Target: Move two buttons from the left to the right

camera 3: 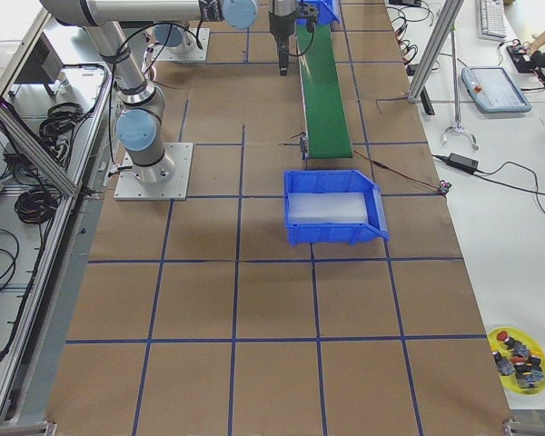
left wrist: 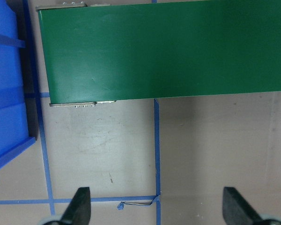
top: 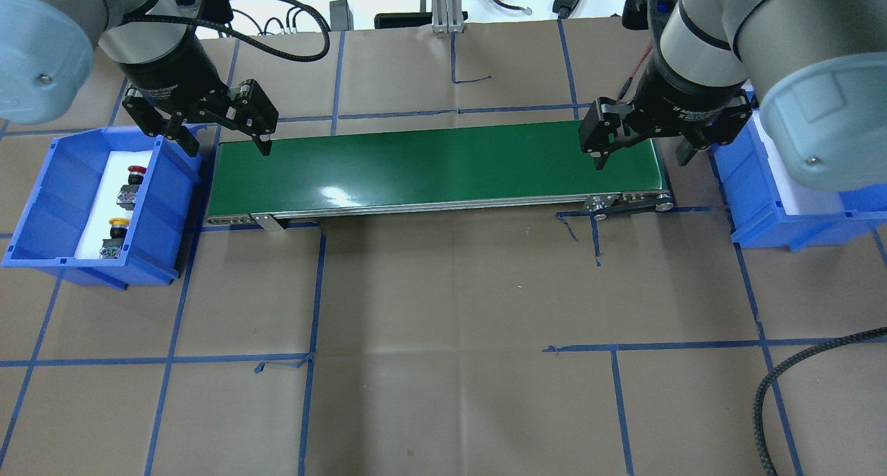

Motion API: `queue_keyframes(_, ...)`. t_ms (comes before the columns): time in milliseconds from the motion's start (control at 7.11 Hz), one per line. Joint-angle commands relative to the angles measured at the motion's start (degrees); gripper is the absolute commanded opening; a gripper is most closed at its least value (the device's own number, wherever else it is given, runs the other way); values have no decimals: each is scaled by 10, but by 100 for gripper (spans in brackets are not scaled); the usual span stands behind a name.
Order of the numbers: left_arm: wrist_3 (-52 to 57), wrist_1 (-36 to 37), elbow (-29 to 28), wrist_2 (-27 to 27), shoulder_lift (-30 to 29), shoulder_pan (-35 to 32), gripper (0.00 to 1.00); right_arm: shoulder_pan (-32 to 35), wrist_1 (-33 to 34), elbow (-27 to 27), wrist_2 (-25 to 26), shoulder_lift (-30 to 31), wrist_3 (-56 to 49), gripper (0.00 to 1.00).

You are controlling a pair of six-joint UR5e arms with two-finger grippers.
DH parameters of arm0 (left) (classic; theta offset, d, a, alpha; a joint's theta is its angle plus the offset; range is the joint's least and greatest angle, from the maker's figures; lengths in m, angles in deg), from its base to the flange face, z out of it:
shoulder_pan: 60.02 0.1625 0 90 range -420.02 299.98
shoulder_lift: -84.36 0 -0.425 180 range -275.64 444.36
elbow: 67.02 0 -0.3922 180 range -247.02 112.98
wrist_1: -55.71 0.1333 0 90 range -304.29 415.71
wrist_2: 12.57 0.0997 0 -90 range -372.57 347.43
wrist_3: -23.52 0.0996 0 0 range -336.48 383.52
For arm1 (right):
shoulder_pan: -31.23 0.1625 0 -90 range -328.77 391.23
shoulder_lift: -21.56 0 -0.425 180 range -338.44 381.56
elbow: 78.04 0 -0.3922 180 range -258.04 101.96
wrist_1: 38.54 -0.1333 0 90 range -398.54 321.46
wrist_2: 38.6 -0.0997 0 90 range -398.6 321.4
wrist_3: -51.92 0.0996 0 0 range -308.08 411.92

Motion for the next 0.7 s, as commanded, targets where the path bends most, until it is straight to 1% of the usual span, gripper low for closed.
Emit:
queue_keyframes(0,38,1,2,-2,-1,29,100,0,1,-4,-1,0,0,100)
queue_keyframes(281,147,2,5,-3,-9,122,100,0,0,-7,0,1,0,100)
queue_keyframes(422,216,3,18,-3,-9,171,100,0,0,-7,0,2,0,100)
queue_keyframes(562,275,23,35,-2,-10,225,100,0,0,-7,-1,2,0,100)
